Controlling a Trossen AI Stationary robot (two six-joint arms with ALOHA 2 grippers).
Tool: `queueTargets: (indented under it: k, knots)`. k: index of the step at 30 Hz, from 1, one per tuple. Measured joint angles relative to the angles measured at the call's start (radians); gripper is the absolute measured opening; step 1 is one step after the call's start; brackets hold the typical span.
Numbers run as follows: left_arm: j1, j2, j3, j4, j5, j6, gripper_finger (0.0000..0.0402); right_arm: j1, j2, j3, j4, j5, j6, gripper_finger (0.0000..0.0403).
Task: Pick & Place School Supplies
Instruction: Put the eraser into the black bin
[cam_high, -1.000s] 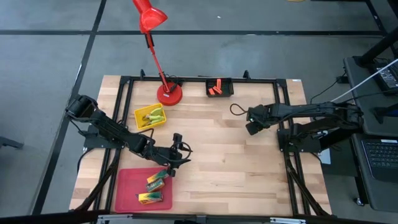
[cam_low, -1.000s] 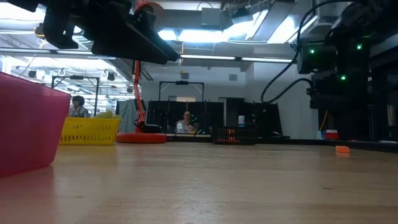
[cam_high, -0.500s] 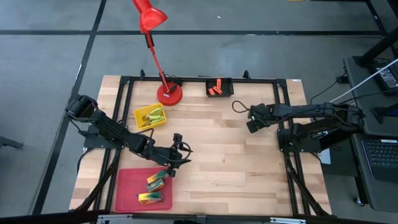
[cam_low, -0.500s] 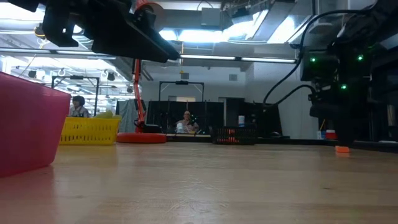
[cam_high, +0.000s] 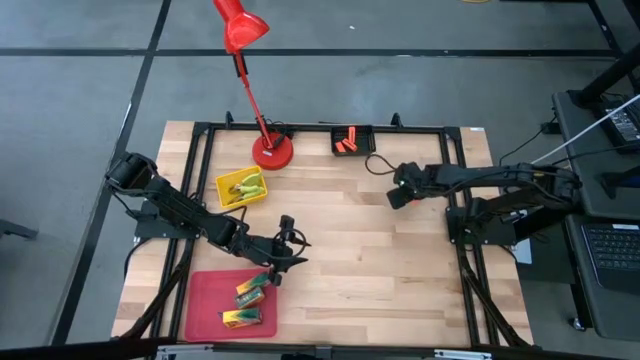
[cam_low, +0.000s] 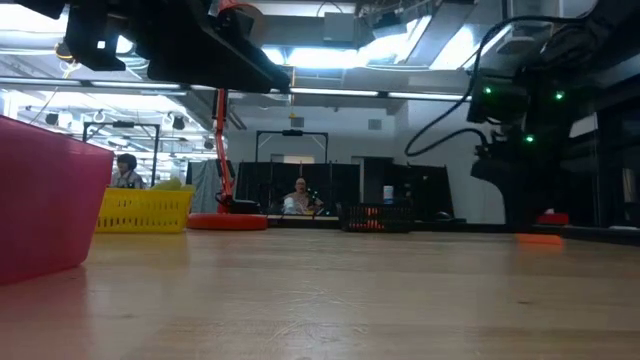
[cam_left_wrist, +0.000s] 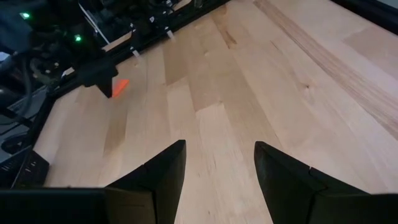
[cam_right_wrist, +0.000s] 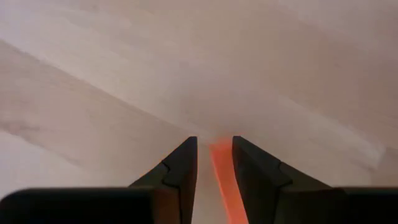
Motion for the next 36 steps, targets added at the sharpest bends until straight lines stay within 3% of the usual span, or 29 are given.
queueTargets:
  k: [7, 15, 24, 28, 32, 36]
  knots:
    - [0.000, 0.000, 0.000, -0.003, -0.001, 0.000, 0.0187, -0.001, 0.070, 0.005, 0.002, 0.017, -0.047, 0.0105]
    - [-0.001, 0.000, 0.000, -0.011, -0.002, -0.038, 0.0187, 0.002, 0.071, 0.006, -0.122, 0.017, -0.072, 0.0105]
    - [-0.029, 0.000, 0.000, -0.012, -0.010, -0.060, 0.0187, 0.002, 0.068, -0.013, -0.126, 0.026, -0.066, 0.0103]
    - [-0.030, 0.000, 0.000, -0.012, -0.010, -0.060, 0.0187, 0.002, 0.068, -0.013, -0.125, 0.025, -0.068, 0.0074]
    - [-0.030, 0.000, 0.000, -0.012, -0.010, -0.060, 0.0187, 0.006, 0.069, -0.013, -0.118, 0.030, -0.098, 0.0017]
    - [-0.028, 0.000, 0.000, -0.012, -0.010, -0.056, 0.0187, 0.033, 0.074, -0.009, -0.130, 0.059, -0.111, 0.0005]
